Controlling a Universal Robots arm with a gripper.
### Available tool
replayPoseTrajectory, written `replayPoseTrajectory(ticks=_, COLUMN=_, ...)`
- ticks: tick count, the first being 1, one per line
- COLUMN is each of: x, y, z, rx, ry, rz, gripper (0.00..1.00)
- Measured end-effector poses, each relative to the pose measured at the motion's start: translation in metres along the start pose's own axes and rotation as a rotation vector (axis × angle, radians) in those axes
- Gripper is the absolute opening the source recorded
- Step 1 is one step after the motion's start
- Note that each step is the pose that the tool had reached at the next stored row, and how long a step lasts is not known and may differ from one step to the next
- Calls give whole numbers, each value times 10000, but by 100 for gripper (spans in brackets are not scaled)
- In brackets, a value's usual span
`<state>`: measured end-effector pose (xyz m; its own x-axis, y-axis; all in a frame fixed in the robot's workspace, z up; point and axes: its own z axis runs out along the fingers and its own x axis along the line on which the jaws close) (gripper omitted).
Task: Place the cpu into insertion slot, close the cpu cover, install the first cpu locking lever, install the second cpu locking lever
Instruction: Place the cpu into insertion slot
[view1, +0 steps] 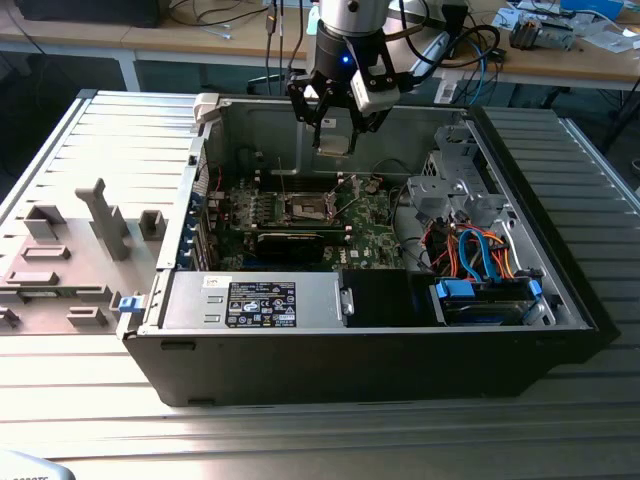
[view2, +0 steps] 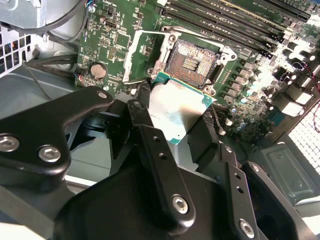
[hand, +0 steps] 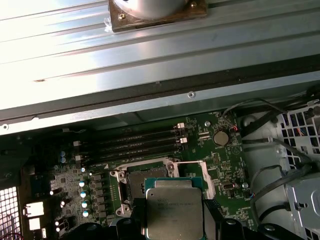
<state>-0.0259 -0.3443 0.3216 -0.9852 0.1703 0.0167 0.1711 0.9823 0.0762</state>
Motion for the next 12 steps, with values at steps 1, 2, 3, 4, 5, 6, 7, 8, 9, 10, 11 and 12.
replayPoseTrajectory(ticks=1, x=0, y=0, z=0, rx=1, ry=0, rz=7, gripper=54)
replayPoseTrajectory(ticks=2, x=0, y=0, z=0, rx=3, ry=-1, rz=14, gripper=54)
replayPoseTrajectory(ticks=3, x=0, y=0, z=0, rx=5, ry=-2, rz=21, gripper=54)
replayPoseTrajectory(ticks=4, x=0, y=0, z=0, rx=7, ry=-4, rz=33, gripper=54)
replayPoseTrajectory(ticks=5, x=0, y=0, z=0, rx=8, ry=-5, rz=39, gripper=54)
replayPoseTrajectory(ticks=6, x=0, y=0, z=0, rx=9, ry=-5, rz=44, gripper=54)
replayPoseTrajectory(ticks=7, x=0, y=0, z=0, rx=10, ry=-6, rz=50, gripper=54)
replayPoseTrajectory(ticks=8, x=0, y=0, z=0, rx=10, ry=-6, rz=55, gripper=54)
replayPoseTrajectory(ticks=9, x=0, y=0, z=0, rx=11, ry=-6, rz=59, gripper=54)
replayPoseTrajectory(ticks=10, x=0, y=0, z=0, rx=12, ry=-7, rz=65, gripper=54)
replayPoseTrajectory(ticks=11, x=0, y=0, z=0, rx=13, ry=-8, rz=69, gripper=54)
replayPoseTrajectory(ticks=12, x=0, y=0, z=0, rx=13, ry=-8, rz=78, gripper=54)
